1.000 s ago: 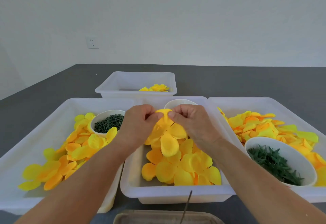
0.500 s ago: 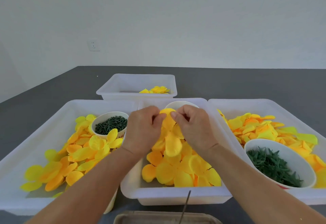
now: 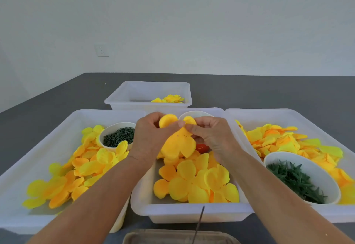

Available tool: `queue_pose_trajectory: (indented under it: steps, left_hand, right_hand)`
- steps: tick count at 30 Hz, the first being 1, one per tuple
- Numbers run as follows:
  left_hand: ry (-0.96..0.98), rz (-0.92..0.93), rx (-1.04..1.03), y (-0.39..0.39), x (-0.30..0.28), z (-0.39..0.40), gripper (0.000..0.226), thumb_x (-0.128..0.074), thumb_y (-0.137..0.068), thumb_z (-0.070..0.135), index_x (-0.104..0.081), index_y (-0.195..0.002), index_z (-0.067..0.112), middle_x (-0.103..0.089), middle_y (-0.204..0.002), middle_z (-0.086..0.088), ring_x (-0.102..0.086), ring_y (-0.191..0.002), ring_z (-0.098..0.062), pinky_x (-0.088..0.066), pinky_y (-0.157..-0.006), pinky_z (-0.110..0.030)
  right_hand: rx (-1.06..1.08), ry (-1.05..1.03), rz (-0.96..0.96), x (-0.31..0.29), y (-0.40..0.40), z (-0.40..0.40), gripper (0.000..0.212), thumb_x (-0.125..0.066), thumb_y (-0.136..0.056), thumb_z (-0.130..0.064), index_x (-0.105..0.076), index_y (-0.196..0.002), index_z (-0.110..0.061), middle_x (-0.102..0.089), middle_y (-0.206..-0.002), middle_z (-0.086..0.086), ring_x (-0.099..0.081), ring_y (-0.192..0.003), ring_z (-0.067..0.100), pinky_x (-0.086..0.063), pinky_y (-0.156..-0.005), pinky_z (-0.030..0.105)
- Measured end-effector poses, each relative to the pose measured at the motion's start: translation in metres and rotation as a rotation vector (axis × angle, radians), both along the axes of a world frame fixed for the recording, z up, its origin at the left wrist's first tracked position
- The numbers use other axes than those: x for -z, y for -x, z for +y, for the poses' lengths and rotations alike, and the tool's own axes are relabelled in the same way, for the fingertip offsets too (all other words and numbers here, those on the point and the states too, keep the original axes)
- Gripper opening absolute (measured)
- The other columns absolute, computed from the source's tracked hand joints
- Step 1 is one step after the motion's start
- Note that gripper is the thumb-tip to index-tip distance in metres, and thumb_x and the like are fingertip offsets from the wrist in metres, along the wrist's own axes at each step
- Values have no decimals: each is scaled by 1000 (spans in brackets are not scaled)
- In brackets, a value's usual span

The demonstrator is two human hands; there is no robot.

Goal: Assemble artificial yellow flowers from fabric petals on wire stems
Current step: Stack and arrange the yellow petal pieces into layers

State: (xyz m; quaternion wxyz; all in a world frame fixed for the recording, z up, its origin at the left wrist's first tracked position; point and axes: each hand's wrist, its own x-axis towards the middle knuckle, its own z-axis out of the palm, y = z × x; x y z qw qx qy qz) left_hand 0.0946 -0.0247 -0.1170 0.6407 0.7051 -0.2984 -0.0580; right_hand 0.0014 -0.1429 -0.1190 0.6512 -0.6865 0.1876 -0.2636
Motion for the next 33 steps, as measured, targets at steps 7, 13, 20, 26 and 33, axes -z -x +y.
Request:
queue_pose_trajectory:
  steps: [7, 13, 20, 26, 33]
  left_hand:
    - [40, 287, 89, 1, -6, 3, 11, -72, -78, 15, -67, -81, 6, -65, -83, -18, -60, -77, -28, -51, -75, -42]
    - [107, 636, 304, -7, -9, 9, 52, -70, -60, 23, -63, -107, -1, -67, -92, -18, -65, -78, -29, -55, -67, -36]
    - [-208, -435, -134, -1, 2, 1, 11, -70, -81, 16, -69, -77, 6, -66, -74, -10, -59, -71, -27, -45, -66, -33]
    - [-76, -544, -187, 4, 1, -4, 12, -68, -82, 15, -67, -74, 6, -67, -74, -7, -58, -70, -23, -40, -67, -25]
    - [265, 539, 281, -5, -6, 5, 24, -68, -71, 17, -65, -92, 5, -69, -75, -7, -67, -66, -18, -53, -54, -24]
  right_hand:
    - [-180, -262, -25, -3, -2, -1, 27, -69, -75, -18, -69, -94, 0, -72, -83, 12, -67, -71, 22, -57, -65, 29]
    - [-348, -395, -103, -6, -2, -2, 27, -66, -68, -18, -66, -90, 0, -72, -76, 8, -69, -67, 18, -57, -60, 26]
    - [83, 250, 39, 9, -10, 4, 13, -70, -84, -16, -66, -80, -4, -68, -73, 13, -61, -63, 19, -54, -63, 34]
    - [39, -179, -13, 5, -12, 5, 24, -73, -80, -25, -71, -88, -3, -71, -77, 8, -63, -68, 18, -54, -64, 30]
    - [-283, -480, -130, 1, -13, -1, 30, -68, -69, -24, -67, -91, -2, -73, -86, 11, -70, -76, 23, -58, -66, 33]
